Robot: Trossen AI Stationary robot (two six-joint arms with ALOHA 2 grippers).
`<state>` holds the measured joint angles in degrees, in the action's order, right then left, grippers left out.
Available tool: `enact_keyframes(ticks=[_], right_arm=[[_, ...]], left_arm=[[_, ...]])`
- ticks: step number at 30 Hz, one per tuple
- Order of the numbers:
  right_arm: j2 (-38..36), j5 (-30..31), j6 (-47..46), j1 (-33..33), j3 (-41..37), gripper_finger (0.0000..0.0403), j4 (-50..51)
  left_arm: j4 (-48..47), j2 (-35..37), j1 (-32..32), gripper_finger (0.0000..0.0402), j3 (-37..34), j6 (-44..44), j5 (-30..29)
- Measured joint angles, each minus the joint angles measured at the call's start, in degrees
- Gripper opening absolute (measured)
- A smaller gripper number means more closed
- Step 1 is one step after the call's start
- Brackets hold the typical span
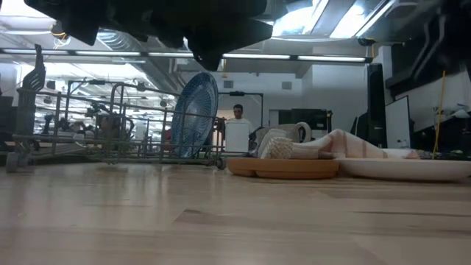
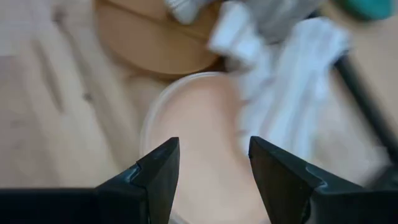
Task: Sort dishes
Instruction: Put the light orange plate into the dish rack
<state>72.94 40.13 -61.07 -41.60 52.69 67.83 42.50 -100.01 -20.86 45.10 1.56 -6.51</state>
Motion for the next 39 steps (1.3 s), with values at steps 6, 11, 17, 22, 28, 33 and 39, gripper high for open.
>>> enact_keyframes(ticks=[6, 11, 17, 22, 28, 33, 39], right_arm=[[1.62, -2.62, 0.00, 0.00, -7.89, 0.0200, -13.54], [1.91, -3.88, -0.09, 0.02, -11.90, 0.0200, -18.10], [1.93, -6.99, -0.14, 0.02, -15.99, 0.0200, -23.84], [1.93, -7.41, -0.14, 0.02, -18.14, 0.0200, -25.01], [1.93, -8.67, 1.19, 0.07, -19.17, 0.0200, -25.66], [1.93, -8.73, 1.84, 0.09, -21.13, 0.0200, -27.95], [1.93, -9.37, 1.99, 1.30, -23.24, 0.0198, -29.02]], left_arm=[[0.27, 0.00, 0.36, 0.0172, 0.00, -0.04, -0.05], [0.18, 0.00, 0.37, 0.0173, 0.00, -0.04, -0.05], [-0.02, 0.00, 0.35, 0.0172, 0.00, 0.13, -0.05], [0.03, 0.00, 0.35, 0.0172, 0.00, 0.13, -0.08], [0.00, 0.00, 0.33, 0.0172, 0.00, 1.25, -0.08], [-0.02, 0.00, 0.33, 0.0172, 0.00, 1.44, -0.08], [-0.02, 0.00, 0.33, 0.0172, 0.00, 1.62, -0.08]])
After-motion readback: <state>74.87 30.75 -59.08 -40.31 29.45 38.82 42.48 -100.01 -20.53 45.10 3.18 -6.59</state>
